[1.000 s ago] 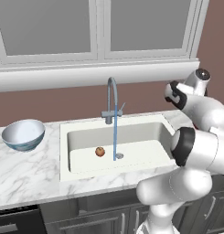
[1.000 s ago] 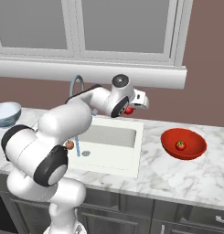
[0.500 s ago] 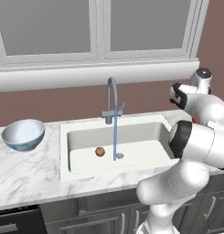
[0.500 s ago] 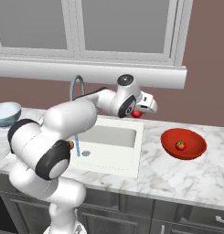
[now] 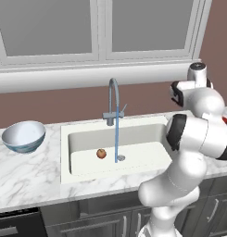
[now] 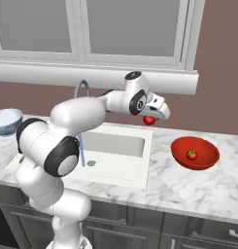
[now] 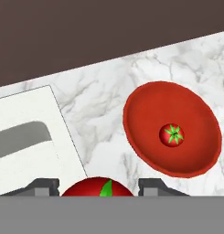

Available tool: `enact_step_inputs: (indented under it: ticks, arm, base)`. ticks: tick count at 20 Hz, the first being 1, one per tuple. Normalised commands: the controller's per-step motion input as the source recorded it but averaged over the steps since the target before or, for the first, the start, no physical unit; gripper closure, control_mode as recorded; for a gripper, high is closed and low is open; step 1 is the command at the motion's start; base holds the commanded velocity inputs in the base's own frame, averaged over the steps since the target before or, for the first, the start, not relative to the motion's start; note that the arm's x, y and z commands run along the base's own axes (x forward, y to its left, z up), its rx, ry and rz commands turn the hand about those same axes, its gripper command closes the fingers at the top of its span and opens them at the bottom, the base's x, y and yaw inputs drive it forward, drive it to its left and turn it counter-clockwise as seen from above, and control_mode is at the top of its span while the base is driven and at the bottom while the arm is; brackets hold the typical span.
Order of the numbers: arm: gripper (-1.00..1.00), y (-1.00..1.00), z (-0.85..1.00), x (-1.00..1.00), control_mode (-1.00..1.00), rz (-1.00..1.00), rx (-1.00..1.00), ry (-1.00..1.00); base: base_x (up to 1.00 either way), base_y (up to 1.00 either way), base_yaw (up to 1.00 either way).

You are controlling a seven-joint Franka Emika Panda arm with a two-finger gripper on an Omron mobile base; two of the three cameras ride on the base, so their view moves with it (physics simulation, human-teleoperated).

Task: Pick the tomatos from the sink and place them in one bowl. Place the peach in the other bowl. Then turn off the sink faucet.

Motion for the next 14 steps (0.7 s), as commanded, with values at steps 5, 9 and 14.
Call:
enact_step_inputs:
  ticks: [5,9,14]
  arm:
    - [1.00,-0.28,-0.11,0.12,-1.00,-0.09,0.00,0.00]
    - [1.00,-0.38,-0.17,0.17,-1.00,-0.08,0.00,0.00]
    - [1.00,-0.48,-0.16,0.14,-1.00,-0.07,0.01,0.00]
  base:
    - [0.00,0.00,0.00]
    - [0.00,0.00,0.00]
    - [0.00,0.00,0.00]
